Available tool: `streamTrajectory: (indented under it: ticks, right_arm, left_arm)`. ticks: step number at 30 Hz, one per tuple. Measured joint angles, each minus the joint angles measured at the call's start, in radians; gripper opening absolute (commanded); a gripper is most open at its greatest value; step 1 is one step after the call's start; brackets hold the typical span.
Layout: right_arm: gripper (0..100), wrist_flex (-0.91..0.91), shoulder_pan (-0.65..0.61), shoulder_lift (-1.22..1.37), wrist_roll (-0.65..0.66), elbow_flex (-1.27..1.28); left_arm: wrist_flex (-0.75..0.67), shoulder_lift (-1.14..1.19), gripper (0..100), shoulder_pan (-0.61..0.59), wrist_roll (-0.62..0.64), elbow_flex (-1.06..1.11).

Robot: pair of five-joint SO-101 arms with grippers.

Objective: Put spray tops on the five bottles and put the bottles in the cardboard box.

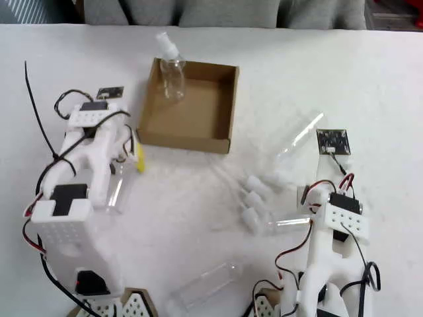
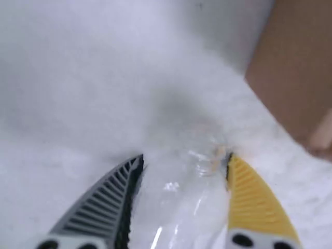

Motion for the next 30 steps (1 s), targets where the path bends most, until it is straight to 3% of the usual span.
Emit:
streamTrajectory:
  ticks: [7, 14, 23, 30]
  right_arm:
    - [1.7, 0.000, 0.002, 0.000, 0.000, 0.000]
    - [1.7, 0.000, 0.000, 0.000, 0.000, 0.000]
    - [1.7, 0.000, 0.000, 0.000, 0.000, 0.000]
    - [1.7, 0.000, 0.000, 0.000, 0.000, 0.000]
  left_arm:
    - [-0.002, -0.002, 34, 0.002, -0.012, 0.000]
    - [0.058, -0.124, 34, 0.003, -0.114, 0.000]
    - [0.126, -0.221, 34, 0.003, -0.336, 0.000]
    - [0.138, -0.218, 34, 0.003, -0.381, 0.000]
